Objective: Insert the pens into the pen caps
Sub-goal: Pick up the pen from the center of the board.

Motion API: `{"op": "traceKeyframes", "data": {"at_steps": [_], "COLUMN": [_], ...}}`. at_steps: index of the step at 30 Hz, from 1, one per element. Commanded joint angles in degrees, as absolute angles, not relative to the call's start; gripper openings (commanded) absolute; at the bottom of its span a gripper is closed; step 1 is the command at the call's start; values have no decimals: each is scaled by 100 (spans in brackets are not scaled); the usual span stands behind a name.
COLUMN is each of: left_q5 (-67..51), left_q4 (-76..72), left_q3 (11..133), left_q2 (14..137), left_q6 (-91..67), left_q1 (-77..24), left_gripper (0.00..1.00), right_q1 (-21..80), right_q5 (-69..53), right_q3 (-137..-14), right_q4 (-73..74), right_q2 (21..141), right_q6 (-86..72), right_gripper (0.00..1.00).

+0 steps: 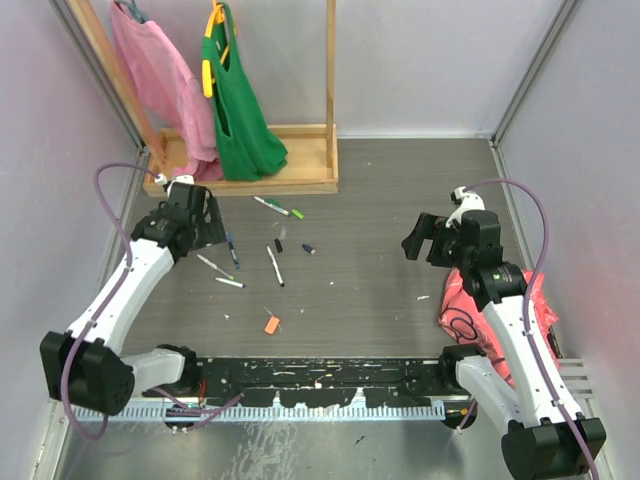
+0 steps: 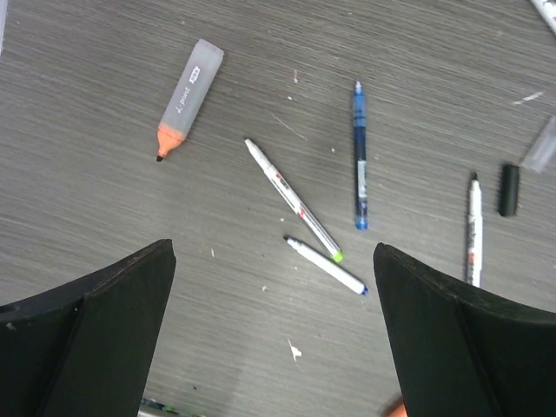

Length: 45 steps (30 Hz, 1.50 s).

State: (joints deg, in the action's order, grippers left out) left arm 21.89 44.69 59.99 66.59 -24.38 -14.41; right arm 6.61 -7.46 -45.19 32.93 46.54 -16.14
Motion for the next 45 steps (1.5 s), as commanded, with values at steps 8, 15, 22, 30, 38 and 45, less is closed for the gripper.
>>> {"op": "traceKeyframes", "data": {"at_steps": [8,15,22,30,38,45], "left_q5": [1796,1838,1726,1304,919,926], "left_q4": [3534,3171,2651,2272,2186,2280], "left_q3": [6170,5878,5503,5425,5458,5584], "left_q2": [7643,8039,8196,8696,9135,9377], "left_q6": [-1783,-1739,-1810,-2052,-2114,-2188], "left_q1": [-474,-99,275,747,958,1042], "left_gripper": [99,97,92,82,69,66], "right_q1": [655,674,815,879,879,878], "right_q5": [-966,-1161,-1333,-1548,-1592,-1652], "right_q3": [-4502,-4456,-4468,-4480,-4470,-4531], "right_q4": [2914,2836,2832,2758,2731,2722], "right_q2": [4672,4834,5027,5168,5173,5202], "right_q6": [-1485,-1507,-1499,-1494,-1485,-1521], "right_gripper": [99,99,99,99,99,99]}}
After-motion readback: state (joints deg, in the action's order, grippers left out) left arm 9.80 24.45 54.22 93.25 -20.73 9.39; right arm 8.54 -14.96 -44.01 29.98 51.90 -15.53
